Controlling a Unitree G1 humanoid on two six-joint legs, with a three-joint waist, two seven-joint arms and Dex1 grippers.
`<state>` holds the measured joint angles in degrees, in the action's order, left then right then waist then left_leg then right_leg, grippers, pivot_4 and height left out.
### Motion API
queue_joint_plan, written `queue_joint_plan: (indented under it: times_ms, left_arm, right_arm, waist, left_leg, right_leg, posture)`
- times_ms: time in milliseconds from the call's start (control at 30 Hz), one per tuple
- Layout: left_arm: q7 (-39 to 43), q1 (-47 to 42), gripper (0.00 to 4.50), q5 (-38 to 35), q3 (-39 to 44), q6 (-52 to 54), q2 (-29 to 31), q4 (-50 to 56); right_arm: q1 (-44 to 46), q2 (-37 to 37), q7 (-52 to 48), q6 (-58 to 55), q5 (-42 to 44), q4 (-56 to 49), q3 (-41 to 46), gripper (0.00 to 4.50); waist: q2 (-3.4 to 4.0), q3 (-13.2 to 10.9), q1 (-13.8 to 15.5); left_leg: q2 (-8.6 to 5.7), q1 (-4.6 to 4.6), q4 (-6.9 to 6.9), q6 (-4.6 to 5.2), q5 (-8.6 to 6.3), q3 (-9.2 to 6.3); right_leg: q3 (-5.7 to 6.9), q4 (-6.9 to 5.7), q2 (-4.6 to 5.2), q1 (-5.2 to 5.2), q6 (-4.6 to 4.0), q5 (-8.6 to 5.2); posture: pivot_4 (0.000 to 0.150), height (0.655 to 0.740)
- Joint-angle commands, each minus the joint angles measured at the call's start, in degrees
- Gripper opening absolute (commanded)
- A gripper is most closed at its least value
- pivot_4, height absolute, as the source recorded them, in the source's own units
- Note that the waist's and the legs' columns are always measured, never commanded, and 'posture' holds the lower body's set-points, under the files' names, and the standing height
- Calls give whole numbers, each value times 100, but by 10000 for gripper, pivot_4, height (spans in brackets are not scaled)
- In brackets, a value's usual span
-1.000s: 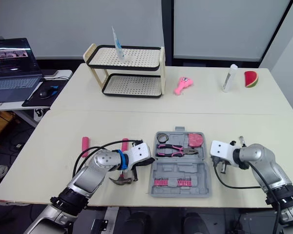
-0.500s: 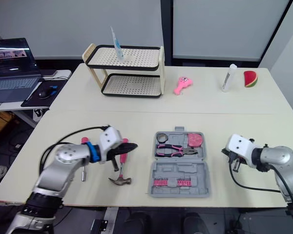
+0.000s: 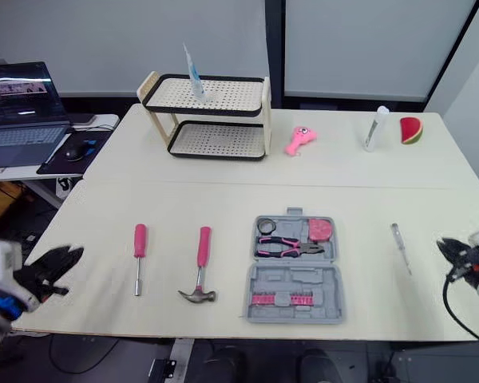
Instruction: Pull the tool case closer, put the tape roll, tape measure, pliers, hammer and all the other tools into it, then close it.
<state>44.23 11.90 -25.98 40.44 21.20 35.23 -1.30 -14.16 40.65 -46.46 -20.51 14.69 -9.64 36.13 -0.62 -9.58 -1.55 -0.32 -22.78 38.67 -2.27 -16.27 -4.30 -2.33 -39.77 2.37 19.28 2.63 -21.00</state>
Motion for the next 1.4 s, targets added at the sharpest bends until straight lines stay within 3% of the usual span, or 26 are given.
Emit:
queue_joint_plan:
  times_ms: [33,267,467,600,1000,1167,1400]
  left_arm:
    - [-18,414,23360,-159,323,-127,-108,-107]
    - [-62,981,44893,-263,290,-280,-328,-86]
    - [180,1202,45000,-240,144,-484,-171,7]
    - [506,1092,45000,-165,-361,-649,-33,459]
    - [1805,-84,45000,-346,-2426,-562,730,2118]
    - [2067,-950,45000,-470,-3292,-200,913,2557]
    - [2077,-2012,45000,-849,-3845,683,1104,3052]
  right_arm:
    - [-360,-61,6,58,174,-45,321,12642]
    - [-823,-66,-31,193,276,66,279,23515]
    - [-802,38,0,338,236,227,206,33467]
    - [-534,219,70,347,177,339,52,44702]
    - [506,590,152,-649,194,174,-1101,44702]
    - [1117,495,633,-1073,0,457,-1583,32735]
    - [2184,237,1483,-1732,-394,1284,-2131,32735]
  waist:
    - [0,0,-1]
    - [-3,4,-3]
    - [-12,12,-6]
    - [-11,15,-5]
    - [-3,22,-9]
    - [-3,21,-10]
    - [-3,21,-24]
  left_leg:
    - [0,1,0,0,0,0]
    - [1,8,-9,1,0,4]
    - [1,16,-28,0,0,11]
    - [0,34,-51,0,0,17]
    - [1,39,-57,-2,1,20]
    - [0,36,-56,-1,1,20]
    - [-2,28,-54,-1,2,21]
  right_leg:
    - [0,0,0,0,0,0]
    - [-5,1,1,-3,-1,0]
    - [-10,14,1,-5,-1,0]
    - [-13,25,2,-16,-1,0]
    - [-14,29,-11,-20,-1,0]
    - [-13,30,-19,-19,-1,0]
    - [-11,29,-23,-11,-1,0]
  posture:
    - [1500,7290]
    - [1500,7290]
    - [1500,7290]
    - [1500,7290]
    - [1500,7290]
    - [1500,7290]
    - [1500,7290]
